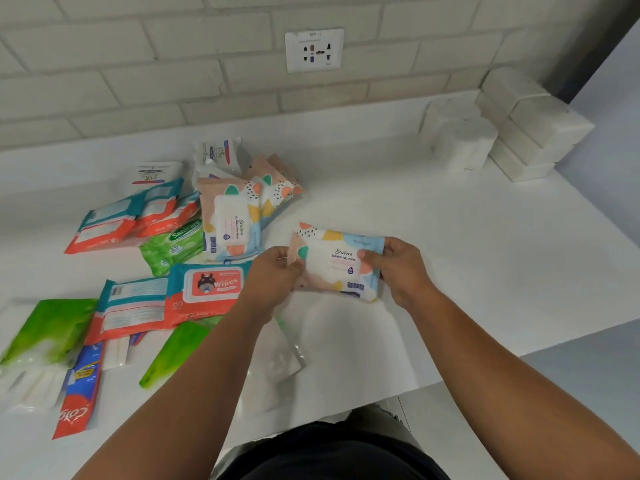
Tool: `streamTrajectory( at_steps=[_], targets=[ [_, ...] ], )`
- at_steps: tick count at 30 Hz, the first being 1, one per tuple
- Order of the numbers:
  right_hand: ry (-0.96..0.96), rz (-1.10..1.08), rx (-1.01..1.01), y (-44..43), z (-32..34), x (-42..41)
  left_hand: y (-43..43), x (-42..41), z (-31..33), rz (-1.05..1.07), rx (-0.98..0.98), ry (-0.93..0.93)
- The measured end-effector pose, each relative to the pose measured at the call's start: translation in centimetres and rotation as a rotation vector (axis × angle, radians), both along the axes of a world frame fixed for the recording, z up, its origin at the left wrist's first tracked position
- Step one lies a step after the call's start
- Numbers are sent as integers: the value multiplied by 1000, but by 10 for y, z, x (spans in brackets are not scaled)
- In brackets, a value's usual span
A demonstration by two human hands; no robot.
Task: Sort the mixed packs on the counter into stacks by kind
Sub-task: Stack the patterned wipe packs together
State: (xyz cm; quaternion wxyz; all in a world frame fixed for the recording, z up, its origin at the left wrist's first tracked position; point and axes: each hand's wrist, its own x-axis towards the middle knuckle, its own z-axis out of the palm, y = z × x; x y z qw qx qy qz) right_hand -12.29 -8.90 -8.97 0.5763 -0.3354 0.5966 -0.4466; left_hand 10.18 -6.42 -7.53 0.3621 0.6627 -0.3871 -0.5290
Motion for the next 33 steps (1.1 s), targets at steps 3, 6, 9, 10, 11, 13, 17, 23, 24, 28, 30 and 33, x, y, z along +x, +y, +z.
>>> streamTrajectory(
  at_steps=[3, 6, 9, 10, 11, 13, 17, 23, 24, 28, 30, 33],
  targets=[
    [47, -4, -17, -5, 0, -18, -3, -17, -7, -146, 20, -37],
    [145, 26, 5, -13, -2, -33, -9, -35, -15, -143, 49, -228],
    [277, 120, -7, -21, -7, -46, -18, -53, -20, -79, 86, -277],
    [322, 151, -22, -24, -8, -49, -20, -58, -20, -72, 94, -326],
    [366, 175, -39, -26, -10, -52, -23, -62, -21, -66, 97, -379],
    [449, 222, -76, -31, -12, -57, -26, -69, -23, -58, 98, -471],
    [599, 335, -125, -40, -12, -63, -30, -79, -23, -58, 109, -618],
    [697, 415, -223, -51, -17, -72, -28, -85, -19, 6, 142, -669],
    [732, 423, -258, -52, -17, -73, -27, -84, -18, 12, 143, -663],
    [844, 426, -397, -64, -5, -60, -25, -70, -8, 28, 111, -677],
    [827, 447, -461, -68, 3, -43, -24, -57, 2, 51, 49, -727],
    [735, 516, -524, -70, 12, -5, -26, -29, 17, 165, -80, -773]
  ],
)
